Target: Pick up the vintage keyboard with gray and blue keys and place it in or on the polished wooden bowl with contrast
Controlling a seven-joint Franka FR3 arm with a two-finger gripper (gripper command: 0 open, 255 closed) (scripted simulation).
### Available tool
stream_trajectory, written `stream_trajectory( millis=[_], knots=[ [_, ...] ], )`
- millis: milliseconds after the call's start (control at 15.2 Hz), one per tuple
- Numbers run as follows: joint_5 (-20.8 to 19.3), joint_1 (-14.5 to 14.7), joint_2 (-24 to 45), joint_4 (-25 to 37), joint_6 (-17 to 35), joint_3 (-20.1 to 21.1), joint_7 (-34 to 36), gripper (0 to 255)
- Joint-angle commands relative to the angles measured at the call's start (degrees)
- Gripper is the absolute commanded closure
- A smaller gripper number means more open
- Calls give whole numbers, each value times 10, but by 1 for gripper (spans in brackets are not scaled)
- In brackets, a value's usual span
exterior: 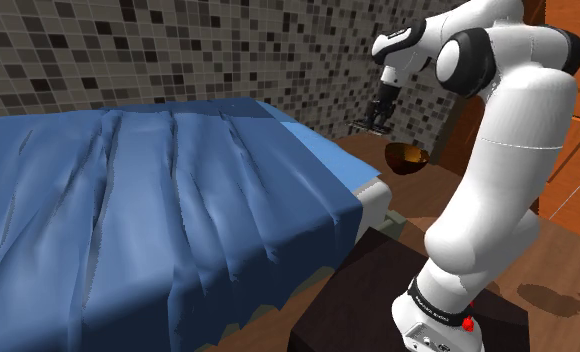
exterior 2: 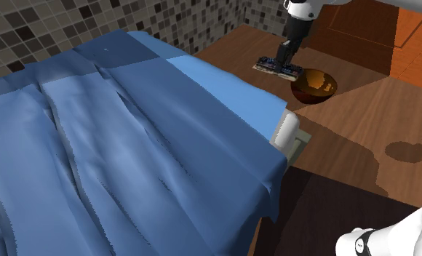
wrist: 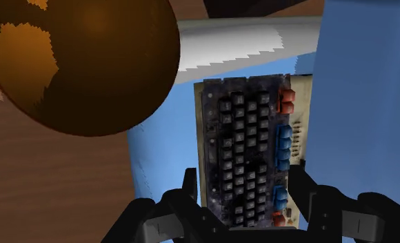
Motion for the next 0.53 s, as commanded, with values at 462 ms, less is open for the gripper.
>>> stream_trajectory(
  millis=[462],
  knots=[
    [-11, -66, -15, -17, -13, -47, -110, 255]
  ],
)
